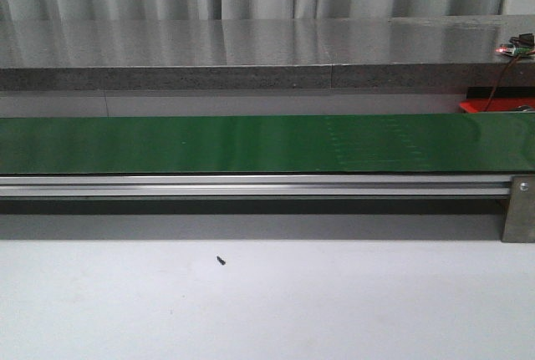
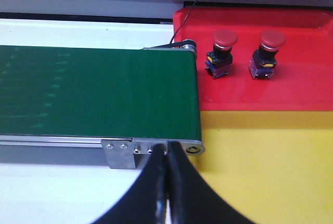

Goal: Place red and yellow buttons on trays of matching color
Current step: 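Lower the third red button onto the belt and open the left gripper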

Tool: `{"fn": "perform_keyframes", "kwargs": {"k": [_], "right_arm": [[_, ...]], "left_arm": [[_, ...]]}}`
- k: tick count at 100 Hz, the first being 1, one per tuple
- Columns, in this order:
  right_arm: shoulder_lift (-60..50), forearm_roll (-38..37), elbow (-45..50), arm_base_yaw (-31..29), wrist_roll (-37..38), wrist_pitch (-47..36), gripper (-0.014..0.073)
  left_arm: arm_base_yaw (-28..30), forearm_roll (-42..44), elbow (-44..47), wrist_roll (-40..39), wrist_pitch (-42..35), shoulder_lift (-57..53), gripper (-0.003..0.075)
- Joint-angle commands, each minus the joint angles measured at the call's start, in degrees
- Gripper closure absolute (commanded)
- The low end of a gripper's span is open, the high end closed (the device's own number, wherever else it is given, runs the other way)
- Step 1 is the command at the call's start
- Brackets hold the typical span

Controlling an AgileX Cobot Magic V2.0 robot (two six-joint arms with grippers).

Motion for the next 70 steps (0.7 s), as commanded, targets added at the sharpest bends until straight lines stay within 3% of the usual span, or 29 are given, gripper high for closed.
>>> {"fn": "perform_keyframes", "kwargs": {"k": [1, 13, 23, 54, 70], "right_arm": [[-0.1, -0.2, -1.6, 0.1, -0.2, -4.2, 0.0651], [-0.1, -0.2, -1.6, 0.1, -0.2, -4.2, 0.0651], [-0.1, -0.2, -1.6, 0.1, -0.2, -4.2, 0.0651], [-0.1, -0.2, -1.6, 0.1, -0.2, -4.2, 0.0651], [-0.1, -0.2, -1.6, 0.1, -0.2, -4.2, 0.0651]], "left_arm": [[-0.5, -0.5, -1.4, 0.0, -2.9, -2.3, 0.0559], [-0.5, -0.5, -1.4, 0.0, -2.9, -1.8, 0.0557], [-0.5, -0.5, -1.4, 0.1, -2.8, -1.4, 0.0513], [-0.5, -3.9, -1.7, 2.4, -3.6, -1.5, 0.0198], [-0.5, -4.7, -1.9, 2.4, -4.7, -4.1, 0.0194]]}}
